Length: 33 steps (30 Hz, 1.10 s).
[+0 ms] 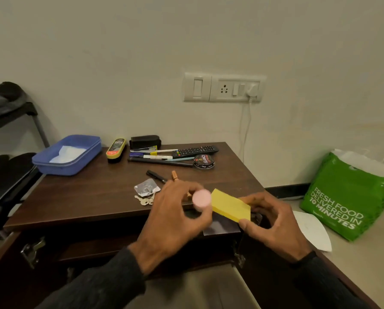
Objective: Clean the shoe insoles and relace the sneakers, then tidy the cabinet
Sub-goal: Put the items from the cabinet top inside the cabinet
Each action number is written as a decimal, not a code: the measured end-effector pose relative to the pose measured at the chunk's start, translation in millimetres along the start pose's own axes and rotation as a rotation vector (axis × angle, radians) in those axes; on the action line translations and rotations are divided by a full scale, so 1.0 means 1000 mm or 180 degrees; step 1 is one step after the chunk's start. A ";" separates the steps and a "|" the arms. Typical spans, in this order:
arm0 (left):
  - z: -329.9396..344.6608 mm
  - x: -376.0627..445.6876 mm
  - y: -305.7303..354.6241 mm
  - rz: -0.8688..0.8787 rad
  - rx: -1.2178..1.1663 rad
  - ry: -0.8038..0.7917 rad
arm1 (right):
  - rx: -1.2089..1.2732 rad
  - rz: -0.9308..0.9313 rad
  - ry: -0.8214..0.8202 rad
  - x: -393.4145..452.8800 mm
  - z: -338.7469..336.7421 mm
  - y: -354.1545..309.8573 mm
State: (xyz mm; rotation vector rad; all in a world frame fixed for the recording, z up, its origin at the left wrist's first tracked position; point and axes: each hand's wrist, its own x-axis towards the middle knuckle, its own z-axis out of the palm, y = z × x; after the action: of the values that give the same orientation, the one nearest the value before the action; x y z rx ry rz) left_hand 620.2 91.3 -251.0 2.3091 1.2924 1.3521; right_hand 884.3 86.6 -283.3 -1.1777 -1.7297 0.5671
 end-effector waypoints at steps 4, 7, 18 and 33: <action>0.007 -0.039 -0.002 -0.0176 -0.0140 -0.0492 | -0.0340 0.0197 -0.0582 -0.004 -0.004 0.008; 0.022 -0.053 -0.023 -0.0488 -0.0218 -0.0591 | -0.0874 0.0218 -0.0709 -0.005 0.005 0.012; 0.057 -0.053 -0.091 -0.1273 0.0174 -0.1146 | -0.1897 0.0628 -0.0926 0.002 0.060 0.043; 0.118 -0.031 -0.135 -0.1929 0.0905 -0.1562 | -0.2635 0.1997 0.0196 0.010 0.146 0.097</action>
State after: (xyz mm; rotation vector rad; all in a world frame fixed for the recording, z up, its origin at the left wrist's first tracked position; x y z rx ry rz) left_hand 624.8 181.7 -409.1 1.9510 1.8567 0.4050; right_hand 799.1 155.5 -420.3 -2.3325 -1.5523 0.1361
